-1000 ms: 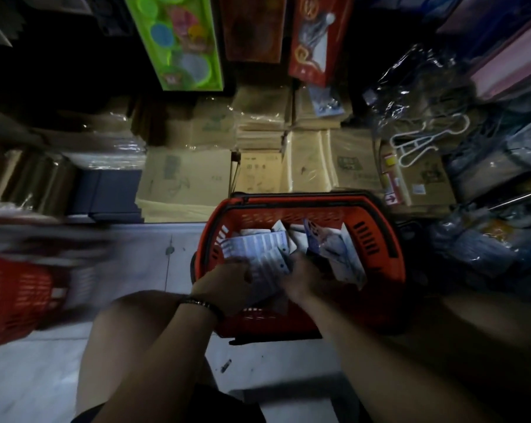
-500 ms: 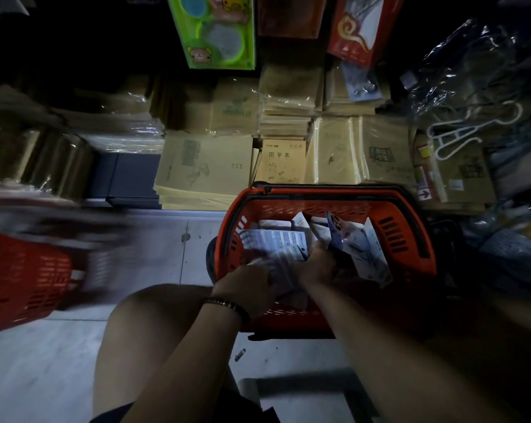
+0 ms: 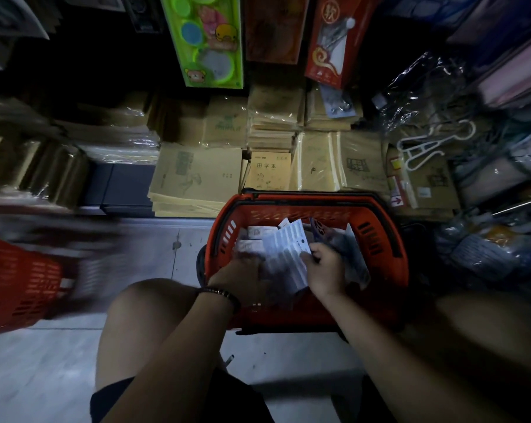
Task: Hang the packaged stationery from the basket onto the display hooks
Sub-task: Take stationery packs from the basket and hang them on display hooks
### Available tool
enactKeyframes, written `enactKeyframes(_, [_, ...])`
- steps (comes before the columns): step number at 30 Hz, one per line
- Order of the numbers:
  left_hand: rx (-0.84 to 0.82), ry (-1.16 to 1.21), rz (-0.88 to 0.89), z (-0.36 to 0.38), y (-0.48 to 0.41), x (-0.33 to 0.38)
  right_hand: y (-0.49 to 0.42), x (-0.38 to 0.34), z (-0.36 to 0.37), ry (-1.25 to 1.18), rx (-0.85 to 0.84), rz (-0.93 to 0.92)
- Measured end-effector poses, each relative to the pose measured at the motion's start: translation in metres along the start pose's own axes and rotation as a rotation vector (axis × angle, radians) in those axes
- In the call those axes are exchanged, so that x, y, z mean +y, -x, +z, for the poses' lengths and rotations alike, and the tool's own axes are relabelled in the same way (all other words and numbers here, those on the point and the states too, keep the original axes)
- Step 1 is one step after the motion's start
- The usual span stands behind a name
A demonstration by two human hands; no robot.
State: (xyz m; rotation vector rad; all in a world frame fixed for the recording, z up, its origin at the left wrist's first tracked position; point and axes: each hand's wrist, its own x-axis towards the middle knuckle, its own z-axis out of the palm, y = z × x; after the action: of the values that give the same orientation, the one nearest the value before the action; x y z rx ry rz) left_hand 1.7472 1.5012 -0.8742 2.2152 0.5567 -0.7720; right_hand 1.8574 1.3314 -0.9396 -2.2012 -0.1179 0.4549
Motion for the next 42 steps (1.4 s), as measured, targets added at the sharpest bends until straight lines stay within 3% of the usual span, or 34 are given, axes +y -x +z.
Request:
enactKeyframes(4, [0.056,-0.020,0.012,0.005,0.003,0.016,0.001,-0.024,-0.023,-0.158,0.087,0.032])
enactKeyframes(7, [0.092,-0.012,0.116,0.015,0.005,0.029,0.001,-0.047,-0.040,-0.242,0.098,0.087])
enactKeyframes(10, [0.237,0.034,0.211,0.019,0.004,0.036,-0.001,-0.071,-0.056,-0.351,0.059,0.132])
enactKeyframes(13, [0.271,0.149,0.328,0.014,0.006,0.039,0.000,-0.089,-0.070,-0.459,-0.054,0.200])
enactKeyframes(16, [0.329,0.298,0.404,0.012,0.013,0.044,0.000,-0.095,-0.088,-0.321,-0.040,0.130])
enactKeyframes(19, [0.425,0.534,0.310,0.009,0.018,0.045,-0.002,-0.094,-0.109,-0.084,0.077,-0.092])
enactKeyframes(23, [0.496,0.900,0.238,-0.004,0.024,0.046,-0.002,-0.099,-0.131,-0.033,0.143,-0.187])
enactKeyframes(26, [0.415,1.168,0.197,-0.009,0.028,0.049,-0.006,-0.104,-0.140,-0.048,0.181,-0.235])
enactKeyframes(30, [0.169,1.430,0.241,-0.005,0.030,0.052,-0.008,-0.118,-0.141,-0.145,0.037,-0.189])
enactKeyframes(36, [-0.023,1.522,0.268,-0.008,0.034,0.057,-0.011,-0.145,-0.134,-0.423,-0.174,-0.022])
enactKeyframes(42, [-0.234,1.727,0.332,-0.019,0.033,0.054,-0.003,-0.126,-0.120,-0.879,-0.438,0.156])
